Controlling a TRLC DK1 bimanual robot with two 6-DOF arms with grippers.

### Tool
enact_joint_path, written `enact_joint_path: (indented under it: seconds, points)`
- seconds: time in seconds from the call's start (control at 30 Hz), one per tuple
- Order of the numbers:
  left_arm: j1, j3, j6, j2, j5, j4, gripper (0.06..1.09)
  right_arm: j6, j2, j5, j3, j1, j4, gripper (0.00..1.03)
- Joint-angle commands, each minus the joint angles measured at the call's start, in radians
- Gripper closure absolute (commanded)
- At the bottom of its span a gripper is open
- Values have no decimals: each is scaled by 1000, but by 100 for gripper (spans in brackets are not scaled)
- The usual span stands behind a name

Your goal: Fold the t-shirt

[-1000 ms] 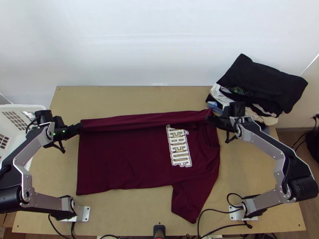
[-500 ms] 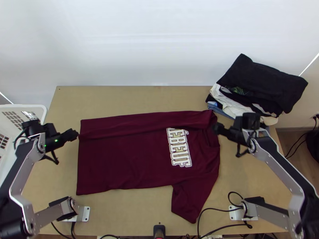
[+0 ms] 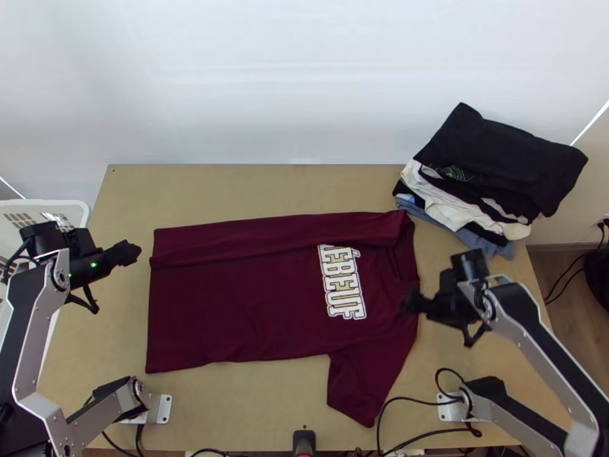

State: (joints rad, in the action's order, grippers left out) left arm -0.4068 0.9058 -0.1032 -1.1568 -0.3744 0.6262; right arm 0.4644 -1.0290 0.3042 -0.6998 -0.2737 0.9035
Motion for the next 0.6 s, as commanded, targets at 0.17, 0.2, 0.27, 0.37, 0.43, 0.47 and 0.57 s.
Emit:
enact_joint_path:
  seconds: [0.17,0.2,0.27,0.37,0.43,0.47,0.57]
  points:
    - [14,31,2,22,-9,29,34,25,67,9,75,-71,158,7]
    - [14,31,2,22,-9,30,34,23,73,9,86,-71,158,7]
    - [13,31,2,23,-9,33,34,23,87,9,102,-73,158,11]
    - [13,31,2,23,-9,38,34,23,87,10,125,-78,138,15]
    - [14,33,2,26,-9,38,34,16,81,10,155,-79,112,15]
    - [14,33,2,26,-9,40,34,10,76,12,172,-79,87,16]
    - [16,30,2,23,-9,40,34,13,53,23,206,-79,41,16]
